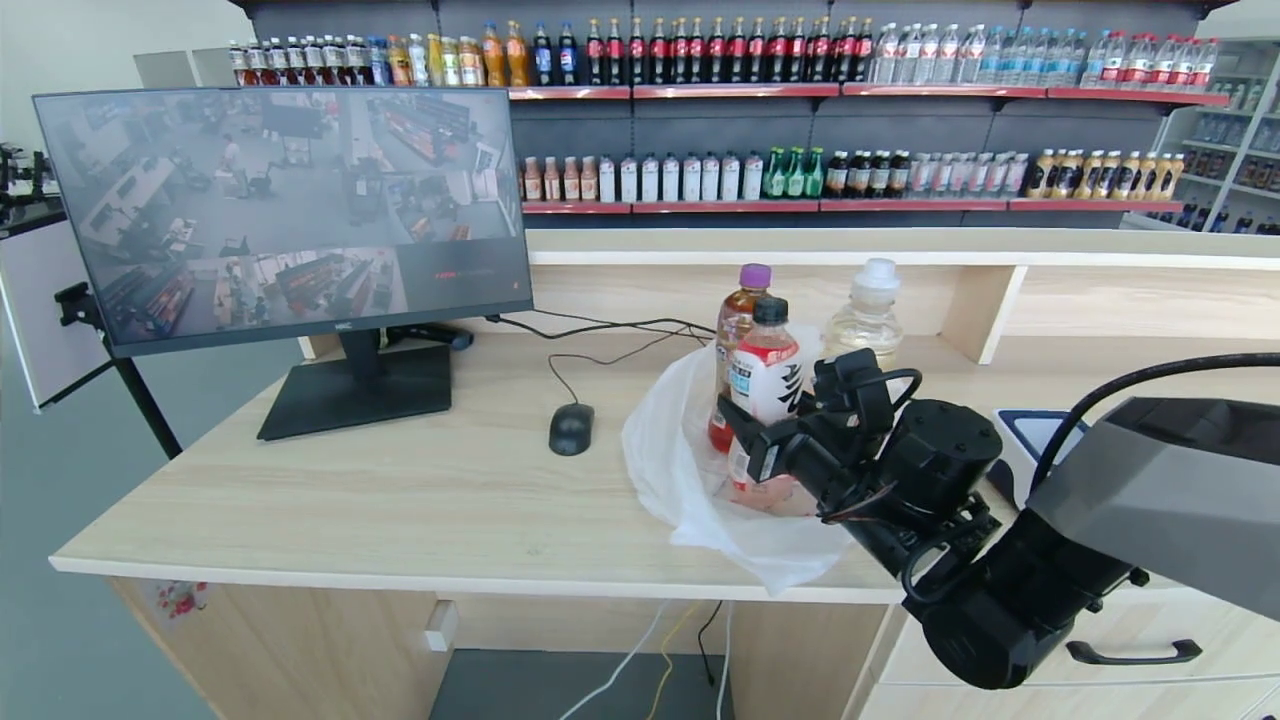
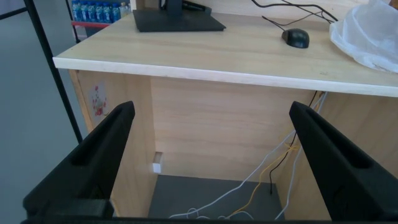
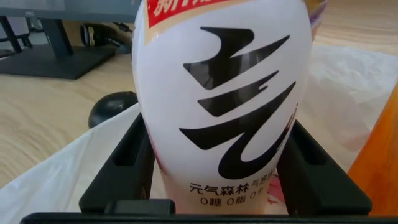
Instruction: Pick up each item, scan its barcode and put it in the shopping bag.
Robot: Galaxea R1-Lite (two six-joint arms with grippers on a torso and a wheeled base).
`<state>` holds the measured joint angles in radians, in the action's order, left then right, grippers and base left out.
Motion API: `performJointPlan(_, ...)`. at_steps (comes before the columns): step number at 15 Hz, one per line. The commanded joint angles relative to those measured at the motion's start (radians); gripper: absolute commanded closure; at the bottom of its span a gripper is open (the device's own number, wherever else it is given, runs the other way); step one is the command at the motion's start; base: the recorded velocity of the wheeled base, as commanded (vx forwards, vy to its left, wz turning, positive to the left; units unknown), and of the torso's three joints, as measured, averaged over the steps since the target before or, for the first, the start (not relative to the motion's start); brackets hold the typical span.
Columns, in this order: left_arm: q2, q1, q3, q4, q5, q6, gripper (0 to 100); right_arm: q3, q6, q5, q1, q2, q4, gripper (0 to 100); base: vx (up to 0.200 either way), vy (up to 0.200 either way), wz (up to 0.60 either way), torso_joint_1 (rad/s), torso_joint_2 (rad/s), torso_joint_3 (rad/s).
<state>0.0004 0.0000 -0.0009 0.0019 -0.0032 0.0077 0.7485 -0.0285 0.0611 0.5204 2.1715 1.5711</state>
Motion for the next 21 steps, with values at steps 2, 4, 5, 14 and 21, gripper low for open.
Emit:
performJointPlan(2,0.0,0.0,-0.001,0.0,0.0,0.0,0,-0.017,-0.001,0.0,0.001,-0.004,0.0,100,0.0,0.0,0.0,0.0,0.0,0.0)
performJointPlan(4,0.0,0.002,-0.001,0.001,0.0,0.0,0,-0.02,-0.001,0.0,0.001,0.001,0.0,100,0.0,0.0,0.0,0.0,0.0,0.0)
performJointPlan(5,0.0,0.0,-0.001,0.0,0.0,0.0,0,-0.026,-0.001,0.0,0.003,0.001,0.0,100,0.0,0.0,0.0,0.0,0.0,0.0)
performJointPlan(14,0.0,0.0,0.001,0.0,0.0,0.0,0,-0.031,0.002,0.0,0.015,0.037,0.0,100,0.0,0.0,0.0,0.0,0.0,0.0)
performJointPlan(21,0.0,0.0,-0.001,0.0,0.0,0.0,0,-0.023,0.01,0.0,0.029,0.044,0.0,100,0.0,0.0,0.0,0.0,0.0,0.0)
